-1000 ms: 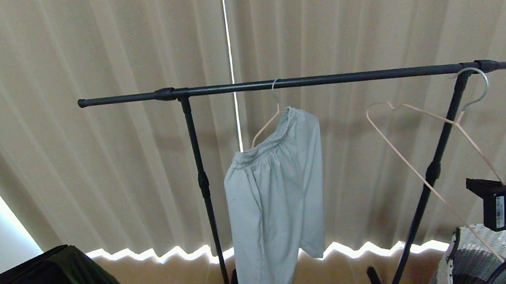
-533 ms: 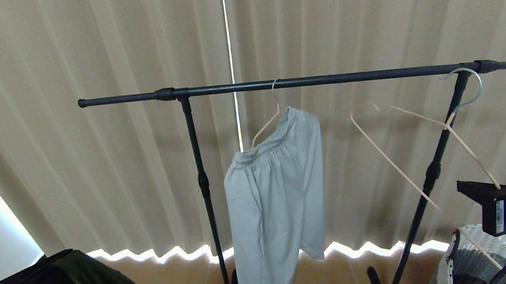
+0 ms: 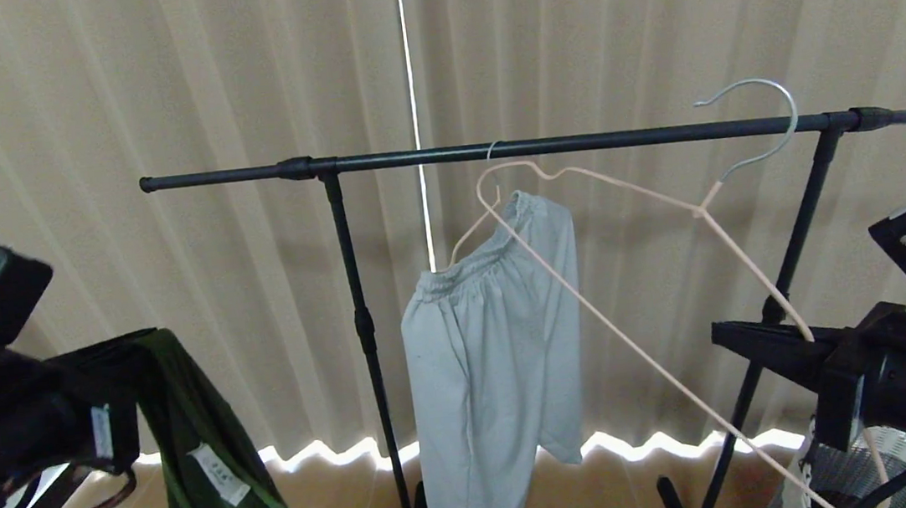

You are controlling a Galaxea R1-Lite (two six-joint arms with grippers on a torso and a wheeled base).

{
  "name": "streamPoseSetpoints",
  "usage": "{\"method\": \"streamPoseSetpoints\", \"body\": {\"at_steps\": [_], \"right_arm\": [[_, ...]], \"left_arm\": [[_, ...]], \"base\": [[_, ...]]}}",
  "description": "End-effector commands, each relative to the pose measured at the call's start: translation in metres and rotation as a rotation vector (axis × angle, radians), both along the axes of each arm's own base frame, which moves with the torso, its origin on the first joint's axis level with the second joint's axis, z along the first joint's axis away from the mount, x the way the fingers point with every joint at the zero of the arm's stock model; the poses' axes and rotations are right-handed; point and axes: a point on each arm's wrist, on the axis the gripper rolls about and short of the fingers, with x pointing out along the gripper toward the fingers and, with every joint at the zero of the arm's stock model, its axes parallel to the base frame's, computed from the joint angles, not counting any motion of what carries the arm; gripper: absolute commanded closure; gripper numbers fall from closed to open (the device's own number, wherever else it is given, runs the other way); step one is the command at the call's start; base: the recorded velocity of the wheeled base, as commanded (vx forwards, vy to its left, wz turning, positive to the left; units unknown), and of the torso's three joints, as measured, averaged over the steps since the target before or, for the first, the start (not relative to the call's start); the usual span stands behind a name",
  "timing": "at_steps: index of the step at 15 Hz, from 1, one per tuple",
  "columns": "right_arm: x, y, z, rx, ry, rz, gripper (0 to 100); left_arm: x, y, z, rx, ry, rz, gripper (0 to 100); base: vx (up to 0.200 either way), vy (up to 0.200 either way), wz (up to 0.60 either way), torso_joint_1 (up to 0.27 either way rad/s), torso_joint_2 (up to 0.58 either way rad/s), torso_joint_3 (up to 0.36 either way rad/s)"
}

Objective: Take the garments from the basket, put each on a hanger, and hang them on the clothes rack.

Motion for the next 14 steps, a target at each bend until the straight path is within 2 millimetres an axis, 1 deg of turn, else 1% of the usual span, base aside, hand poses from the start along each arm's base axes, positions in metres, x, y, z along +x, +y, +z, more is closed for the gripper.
{"method": "streamPoseSetpoints", "body": {"at_steps": [1,2,3,4,7,8,9,10,14], "right_arm": [[0.003,0.026,-0.012,-0.009,0.040,0.099,100],[0.002,0.035,-0.014,0.003,0.048,0.136,100],[0.001,0.041,-0.015,0.008,0.050,0.157,100],[0.001,0.051,-0.018,0.009,0.052,0.201,100],[-0.008,0.062,-0.019,0.021,0.053,0.304,100],[-0.012,0.067,-0.019,0.019,0.054,0.333,100],[-0.012,0.067,-0.019,0.019,0.054,0.333,100],[-0.015,0.072,-0.020,0.012,0.059,0.356,100],[-0.014,0.085,-0.023,0.001,0.069,0.390,100]], "left_arm": [[0.060,-0.027,0.008,-0.035,0.047,0.089,100],[0.073,-0.033,0.012,-0.049,0.039,0.123,100],[0.082,-0.036,0.013,-0.055,0.037,0.145,100],[0.098,-0.042,0.016,-0.078,0.030,0.170,100],[0.114,-0.049,0.020,-0.123,0.021,0.179,100],[0.117,-0.050,0.020,-0.132,0.022,0.181,100],[0.117,-0.050,0.020,-0.132,0.022,0.181,100],[0.116,-0.053,0.021,-0.133,0.020,0.170,100],[0.112,-0.061,0.021,-0.134,0.016,0.153,100]], "base": [[0.000,0.000,0.00,0.000,0.00,0.000],[0.000,0.000,0.00,0.000,0.00,0.000],[0.000,0.000,0.00,0.000,0.00,0.000],[0.000,0.000,0.00,0.000,0.00,0.000],[0.000,0.000,0.00,0.000,0.00,0.000],[0.000,0.000,0.00,0.000,0.00,0.000],[0.000,0.000,0.00,0.000,0.00,0.000],[0.000,0.000,0.00,0.000,0.00,0.000],[0.000,0.000,0.00,0.000,0.00,0.000]]}}
